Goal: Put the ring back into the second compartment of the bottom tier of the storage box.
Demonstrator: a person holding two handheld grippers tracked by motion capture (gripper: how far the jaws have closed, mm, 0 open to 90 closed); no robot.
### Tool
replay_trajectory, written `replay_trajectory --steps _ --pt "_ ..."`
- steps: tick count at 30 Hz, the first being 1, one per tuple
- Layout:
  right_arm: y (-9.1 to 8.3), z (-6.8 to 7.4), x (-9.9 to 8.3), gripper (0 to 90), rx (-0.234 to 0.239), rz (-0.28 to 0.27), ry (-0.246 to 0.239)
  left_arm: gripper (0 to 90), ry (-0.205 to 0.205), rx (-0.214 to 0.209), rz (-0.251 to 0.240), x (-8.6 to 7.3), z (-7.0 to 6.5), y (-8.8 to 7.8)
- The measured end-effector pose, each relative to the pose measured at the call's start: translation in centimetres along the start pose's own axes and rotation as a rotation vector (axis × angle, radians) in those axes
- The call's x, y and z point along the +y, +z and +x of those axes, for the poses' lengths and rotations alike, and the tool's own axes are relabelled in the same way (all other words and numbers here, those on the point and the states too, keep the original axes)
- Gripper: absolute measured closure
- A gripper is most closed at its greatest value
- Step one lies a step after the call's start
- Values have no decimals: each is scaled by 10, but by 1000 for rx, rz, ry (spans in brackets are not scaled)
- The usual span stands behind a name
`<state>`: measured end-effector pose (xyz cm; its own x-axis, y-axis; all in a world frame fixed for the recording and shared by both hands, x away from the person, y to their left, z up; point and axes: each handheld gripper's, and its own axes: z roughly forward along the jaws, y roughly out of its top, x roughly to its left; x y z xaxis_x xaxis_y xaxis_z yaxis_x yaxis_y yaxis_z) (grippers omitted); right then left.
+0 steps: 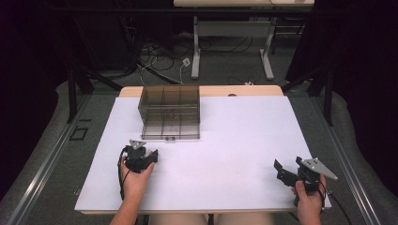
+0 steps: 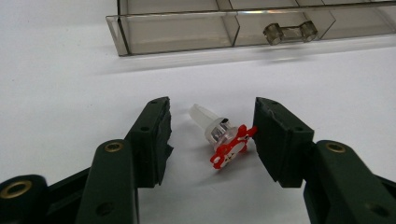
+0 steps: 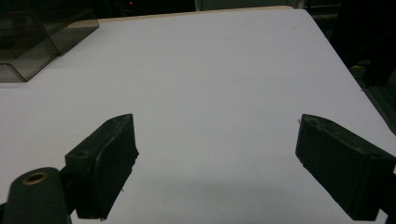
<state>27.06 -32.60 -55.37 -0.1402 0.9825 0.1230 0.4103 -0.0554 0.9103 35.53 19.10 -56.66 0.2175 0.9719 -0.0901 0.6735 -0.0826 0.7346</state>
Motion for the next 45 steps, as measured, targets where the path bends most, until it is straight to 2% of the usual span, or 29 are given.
replay_trajectory --steps 8,10,14,21,23,24,33,34,35,36,45 --pt "0 0 0 122 0 -4 6 527 -13 14 6 0 0 -1" --pt "0 0 0 122 0 -5 6 537 -3 20 16 1 0 -2" --pt "0 -1 0 124 0 -7 2 566 -21 12 10 0 0 -2" --pt "1 -1 -1 124 -7 -21 5 595 -24 23 19 1 1 -3" --pt "1 -1 -1 124 -5 -22 2 604 -41 17 16 1 2 -2" --pt "1 -1 0 125 1 -8 5 659 -42 15 25 2 3 -4" --pt "1 -1 0 127 0 -3 15 668 -57 7 23 2 4 -3" --pt "1 -2 -1 128 -2 -7 14 669 -60 7 20 2 4 -3" --pt "4 -1 -1 128 -11 -40 22 671 -64 6 20 2 4 -3" --pt "1 -2 0 128 -4 -6 15 673 -68 5 21 2 4 -4" --pt "1 -3 0 131 -5 0 17 678 -72 -3 19 2 4 -4"
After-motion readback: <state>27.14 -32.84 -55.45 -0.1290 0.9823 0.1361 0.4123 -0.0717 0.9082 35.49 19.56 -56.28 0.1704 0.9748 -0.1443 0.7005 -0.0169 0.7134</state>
